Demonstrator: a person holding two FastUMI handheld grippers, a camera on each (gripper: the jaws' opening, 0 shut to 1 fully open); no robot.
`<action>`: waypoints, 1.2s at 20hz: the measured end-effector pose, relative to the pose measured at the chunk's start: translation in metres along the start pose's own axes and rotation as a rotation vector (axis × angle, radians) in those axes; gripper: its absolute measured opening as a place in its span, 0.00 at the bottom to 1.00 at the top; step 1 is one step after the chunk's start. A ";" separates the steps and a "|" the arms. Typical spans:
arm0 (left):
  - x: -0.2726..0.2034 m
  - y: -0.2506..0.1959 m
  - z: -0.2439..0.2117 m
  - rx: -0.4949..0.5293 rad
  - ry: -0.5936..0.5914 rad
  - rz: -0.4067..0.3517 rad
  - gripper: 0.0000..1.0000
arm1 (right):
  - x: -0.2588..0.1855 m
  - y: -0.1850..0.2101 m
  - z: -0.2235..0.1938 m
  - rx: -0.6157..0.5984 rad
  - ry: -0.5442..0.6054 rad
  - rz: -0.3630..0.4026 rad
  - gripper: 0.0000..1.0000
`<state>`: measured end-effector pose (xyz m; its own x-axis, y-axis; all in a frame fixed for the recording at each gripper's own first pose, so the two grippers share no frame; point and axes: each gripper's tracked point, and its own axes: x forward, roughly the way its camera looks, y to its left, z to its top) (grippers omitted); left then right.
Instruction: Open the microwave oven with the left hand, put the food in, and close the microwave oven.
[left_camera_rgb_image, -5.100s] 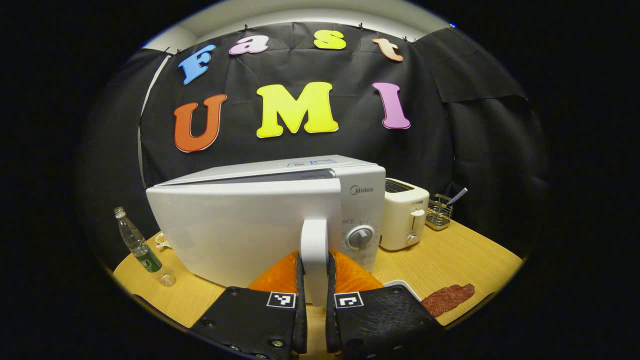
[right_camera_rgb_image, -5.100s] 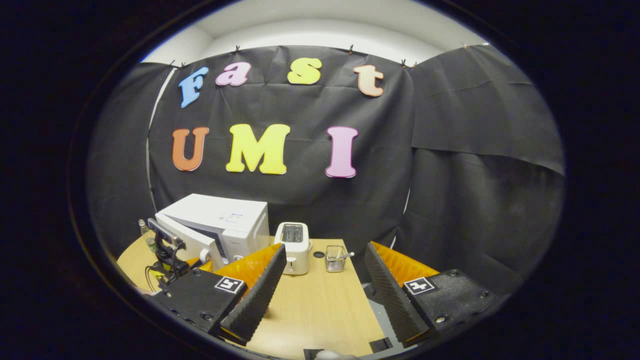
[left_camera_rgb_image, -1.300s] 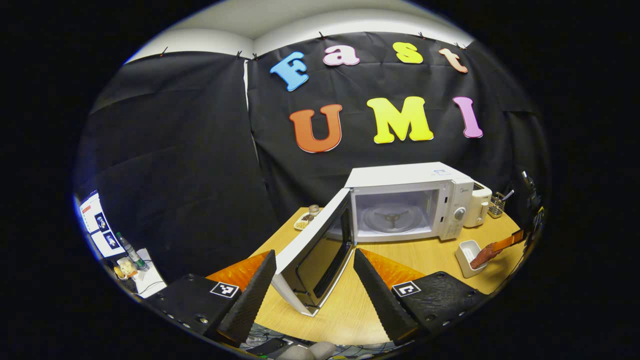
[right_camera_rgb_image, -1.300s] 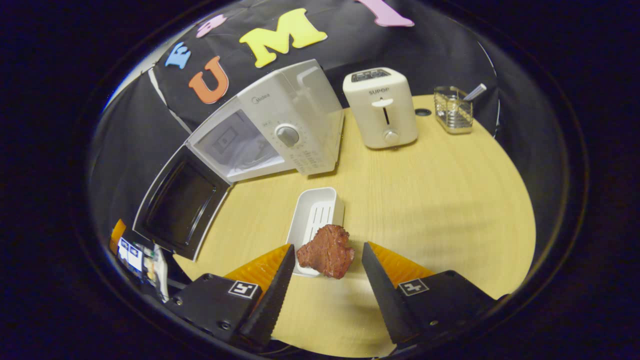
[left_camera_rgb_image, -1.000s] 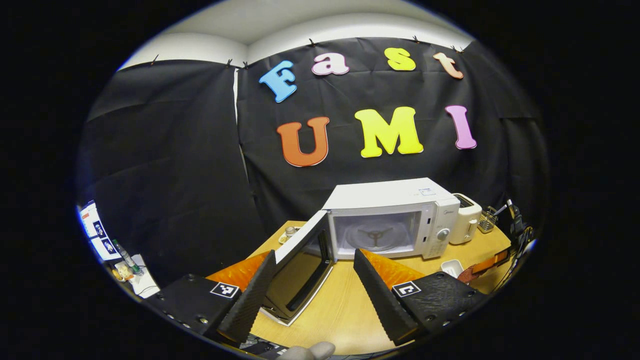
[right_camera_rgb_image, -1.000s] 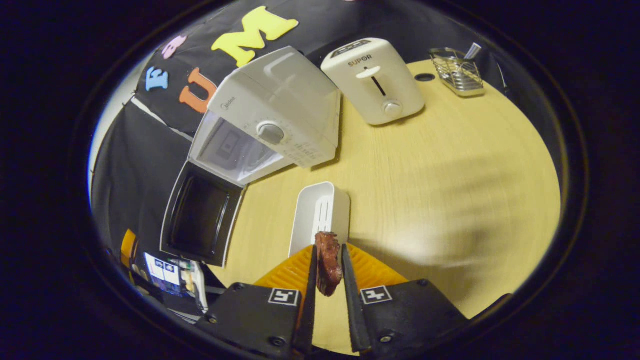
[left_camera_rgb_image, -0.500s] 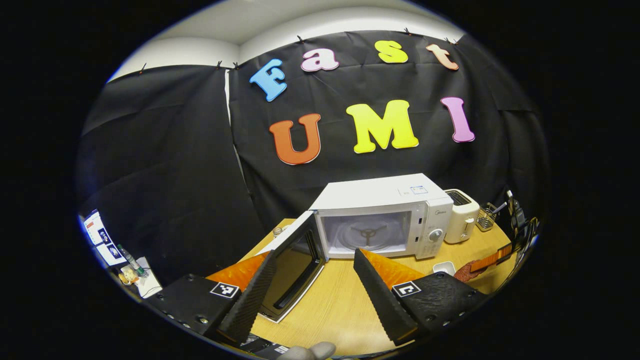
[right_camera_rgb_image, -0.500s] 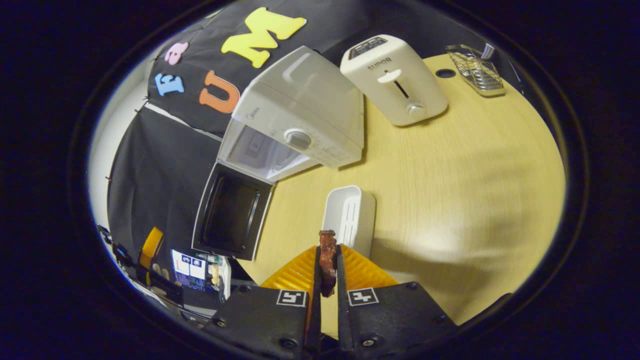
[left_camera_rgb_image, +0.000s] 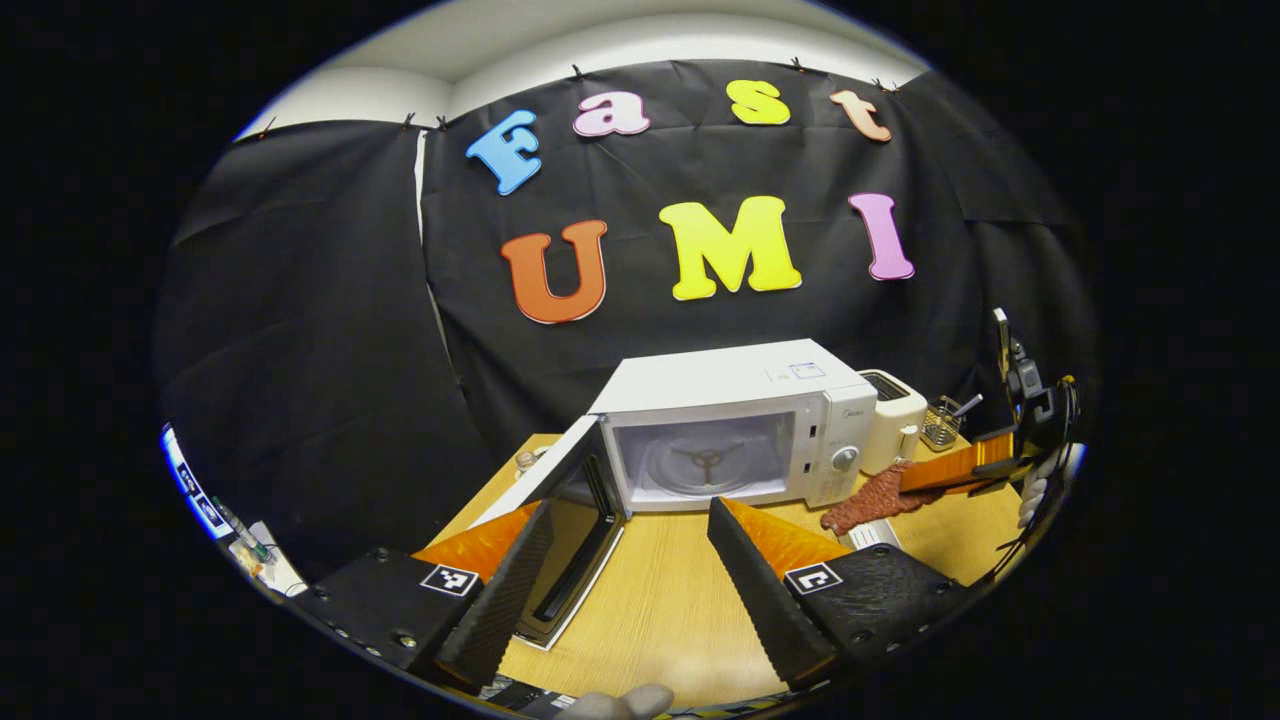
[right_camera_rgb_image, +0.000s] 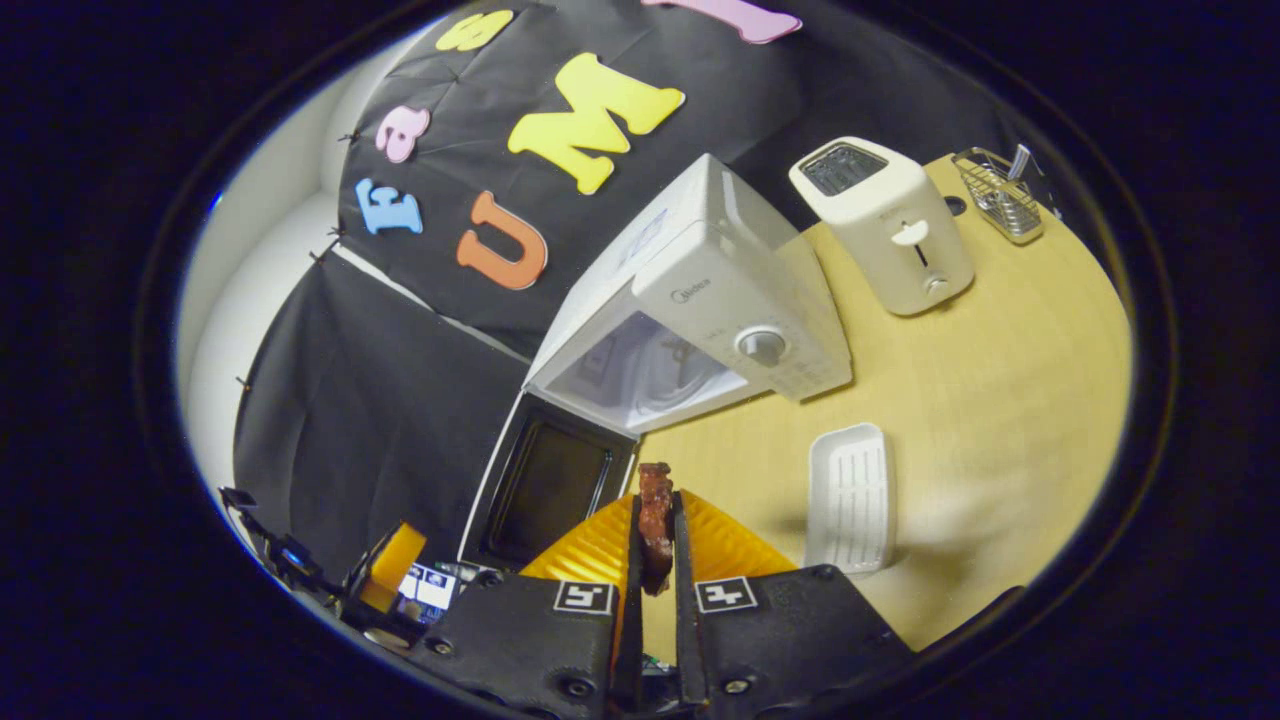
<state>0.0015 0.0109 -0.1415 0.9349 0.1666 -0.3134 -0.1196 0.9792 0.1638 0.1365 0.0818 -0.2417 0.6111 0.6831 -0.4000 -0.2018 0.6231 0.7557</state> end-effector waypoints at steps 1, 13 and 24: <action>0.001 0.004 -0.005 0.007 0.006 -0.024 0.95 | 0.013 0.009 -0.001 0.013 -0.041 -0.008 0.17; 0.002 0.048 -0.062 0.138 -0.031 -0.171 0.95 | 0.197 0.024 0.019 0.218 -0.564 -0.159 0.17; 0.003 0.076 -0.083 0.138 -0.021 -0.152 0.95 | 0.314 -0.007 0.041 0.403 -0.618 -0.253 0.17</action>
<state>-0.0326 0.0951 -0.2082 0.9455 0.0144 -0.3254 0.0691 0.9674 0.2435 0.3610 0.2765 -0.3515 0.9409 0.1289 -0.3131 0.2219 0.4639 0.8576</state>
